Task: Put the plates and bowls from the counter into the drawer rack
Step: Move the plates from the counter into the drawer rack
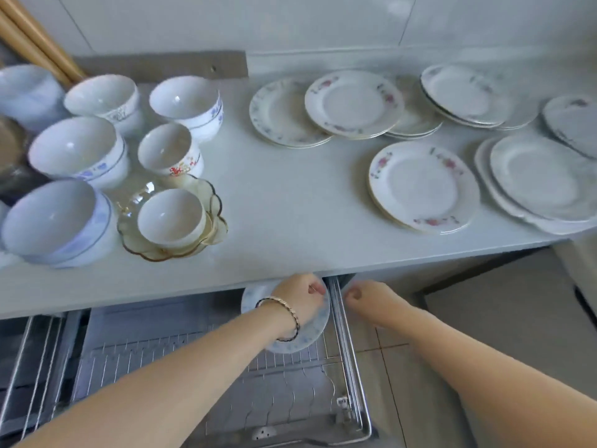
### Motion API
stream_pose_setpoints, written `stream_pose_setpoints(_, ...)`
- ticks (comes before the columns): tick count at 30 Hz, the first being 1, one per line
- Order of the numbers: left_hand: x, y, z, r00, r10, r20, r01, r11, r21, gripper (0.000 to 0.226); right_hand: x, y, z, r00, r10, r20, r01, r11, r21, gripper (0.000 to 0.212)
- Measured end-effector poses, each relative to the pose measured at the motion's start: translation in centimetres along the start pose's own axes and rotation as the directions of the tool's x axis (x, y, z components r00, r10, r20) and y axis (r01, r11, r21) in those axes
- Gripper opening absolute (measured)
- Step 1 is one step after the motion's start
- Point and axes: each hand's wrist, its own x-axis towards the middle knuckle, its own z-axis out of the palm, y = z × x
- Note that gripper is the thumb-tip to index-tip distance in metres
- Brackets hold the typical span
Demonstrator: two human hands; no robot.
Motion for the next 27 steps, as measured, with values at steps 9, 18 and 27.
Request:
stream_pose_setpoints(9,6.0,14.4,1.4,0.978,-0.161,-0.129,0.084,0.882,-0.464,0.017,0.7,10.3,-15.9,0.931,0.091,-0.355,-0.016,0.978,0.208,0.032)
stream_pose_setpoints(18,14.2,19.6,4.5,0.879,-0.465,-0.106,0.3,0.711,-0.636,0.008,13.3,15.3,-25.4,0.918,0.038,-0.394,-0.055,0.998,-0.032,0.044)
stream_pose_setpoints(27,16.1,18.7,6.2,0.836,-0.514,-0.193,0.225,0.641,-0.733,0.02,17.7,15.9,-26.8,0.941,0.109,-0.32,-0.128,0.991,-0.039,0.037)
